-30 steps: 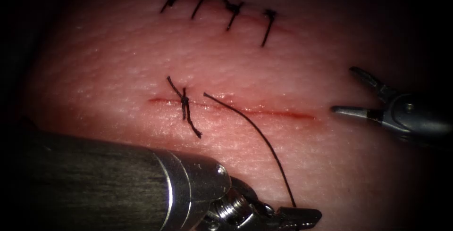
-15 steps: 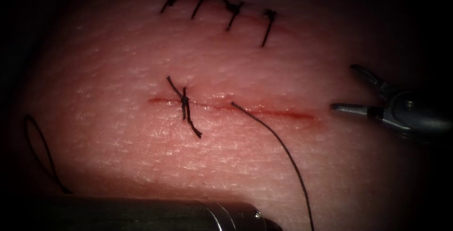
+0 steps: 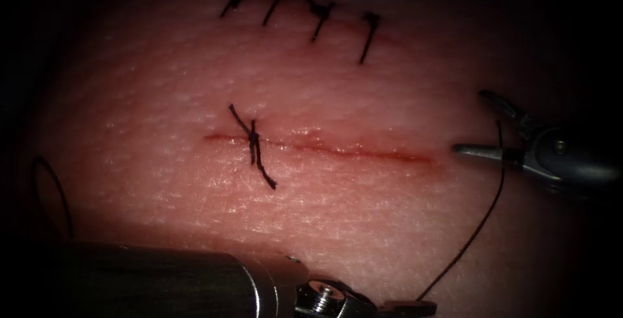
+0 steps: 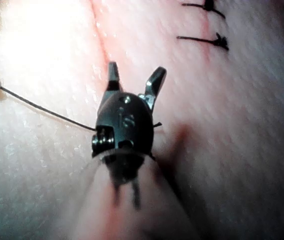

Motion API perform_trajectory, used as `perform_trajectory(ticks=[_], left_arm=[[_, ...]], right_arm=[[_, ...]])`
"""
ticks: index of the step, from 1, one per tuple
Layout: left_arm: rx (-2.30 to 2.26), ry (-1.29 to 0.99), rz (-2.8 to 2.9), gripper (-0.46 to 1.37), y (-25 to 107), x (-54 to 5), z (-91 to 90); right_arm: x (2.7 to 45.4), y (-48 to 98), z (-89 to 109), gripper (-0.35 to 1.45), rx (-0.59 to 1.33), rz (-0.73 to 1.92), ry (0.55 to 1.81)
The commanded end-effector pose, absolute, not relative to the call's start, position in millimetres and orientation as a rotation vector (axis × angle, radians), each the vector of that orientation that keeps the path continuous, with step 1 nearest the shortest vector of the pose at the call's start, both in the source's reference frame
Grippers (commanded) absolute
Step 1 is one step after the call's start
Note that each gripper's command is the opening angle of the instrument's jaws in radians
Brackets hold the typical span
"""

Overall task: Wound Closure
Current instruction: Place the suture down onto the skin with the left hand.

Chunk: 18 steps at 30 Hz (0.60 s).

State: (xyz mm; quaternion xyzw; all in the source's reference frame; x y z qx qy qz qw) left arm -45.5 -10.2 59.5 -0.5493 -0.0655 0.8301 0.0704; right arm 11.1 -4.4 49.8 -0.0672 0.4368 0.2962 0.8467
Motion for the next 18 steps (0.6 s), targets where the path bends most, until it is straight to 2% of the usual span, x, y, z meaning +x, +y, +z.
perform_trajectory(ticks=[1, 3, 4, 8, 14, 18], left_arm=[[-1.644, -0.229, 2.469, 0.65, -10.0, -45.1, 58.9], [-1.653, -0.242, 2.457, 0.71, -9.7, -44.7, 58.4], [-1.658, -0.258, 2.441, 0.83, -9.4, -44.3, 58.1], [-1.658, -0.273, 2.434, 0.89, -9.2, -43.6, 58.1], [-1.650, -0.298, 2.422, 0.90, -8.8, -41.8, 59.4], [-1.646, -0.280, 2.423, 0.82, -8.2, -40.0, 59.8]], right_arm=[[11.0, -4.4, 49.7, 1.15, -0.137, 0.623, 0.922], [11.0, -4.3, 49.7, 1.15, -0.137, 0.623, 0.922], [11.0, -4.3, 49.7, 1.15, -0.136, 0.623, 0.922], [11.1, -4.3, 49.6, 1.16, -0.136, 0.624, 0.921], [11.1, -4.3, 49.5, 1.17, -0.136, 0.624, 0.921], [11.2, -4.3, 49.5, 1.19, -0.139, 0.620, 0.920]])
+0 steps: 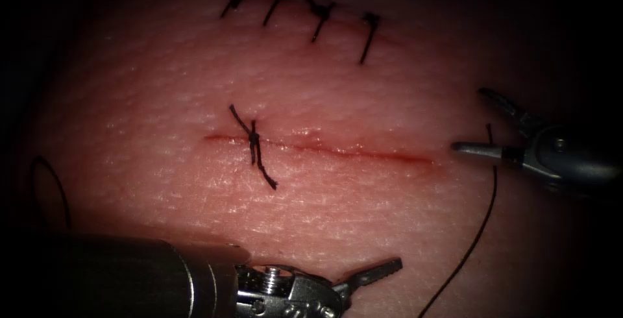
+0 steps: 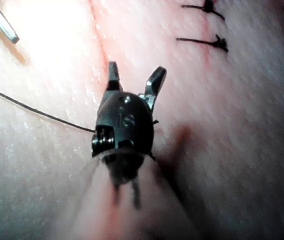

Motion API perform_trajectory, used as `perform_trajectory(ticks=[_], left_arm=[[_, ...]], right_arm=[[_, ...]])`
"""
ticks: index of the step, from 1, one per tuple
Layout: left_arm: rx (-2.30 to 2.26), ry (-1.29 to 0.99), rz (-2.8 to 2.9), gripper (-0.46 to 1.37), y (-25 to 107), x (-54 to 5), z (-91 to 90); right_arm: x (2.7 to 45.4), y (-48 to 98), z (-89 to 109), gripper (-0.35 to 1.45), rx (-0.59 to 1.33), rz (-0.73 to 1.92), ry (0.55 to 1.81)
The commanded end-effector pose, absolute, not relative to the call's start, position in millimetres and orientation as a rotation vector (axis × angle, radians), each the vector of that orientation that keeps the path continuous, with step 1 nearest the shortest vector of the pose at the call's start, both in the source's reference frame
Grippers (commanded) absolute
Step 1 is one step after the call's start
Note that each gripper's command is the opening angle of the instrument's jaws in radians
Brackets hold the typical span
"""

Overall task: Wound Closure
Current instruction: Place the suture down onto the skin with the left hand.

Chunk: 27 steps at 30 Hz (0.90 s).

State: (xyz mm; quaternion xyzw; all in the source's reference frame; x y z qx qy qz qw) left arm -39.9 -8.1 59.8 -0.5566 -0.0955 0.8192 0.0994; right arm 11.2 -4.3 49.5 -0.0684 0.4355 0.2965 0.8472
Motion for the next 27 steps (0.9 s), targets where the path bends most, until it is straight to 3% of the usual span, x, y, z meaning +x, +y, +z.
perform_trajectory(ticks=[1, 6, 10, 27], left_arm=[[-1.646, -0.277, 2.423, 0.77, -7.9, -39.5, 59.8], [-1.637, -0.255, 2.416, 0.65, -7.0, -37.7, 59.4], [-1.635, -0.253, 2.410, 0.71, -6.6, -36.8, 58.9], [-1.626, -0.221, 2.414, 0.66, -6.4, -36.6, 59.0]], right_arm=[[11.3, -4.3, 49.5, 1.19, -0.139, 0.620, 0.920], [11.5, -4.2, 49.5, 1.21, -0.138, 0.622, 0.920], [11.9, -4.1, 49.5, 1.22, -0.141, 0.618, 0.920], [12.7, -4.0, 49.7, 1.22, -0.141, 0.612, 0.926]])
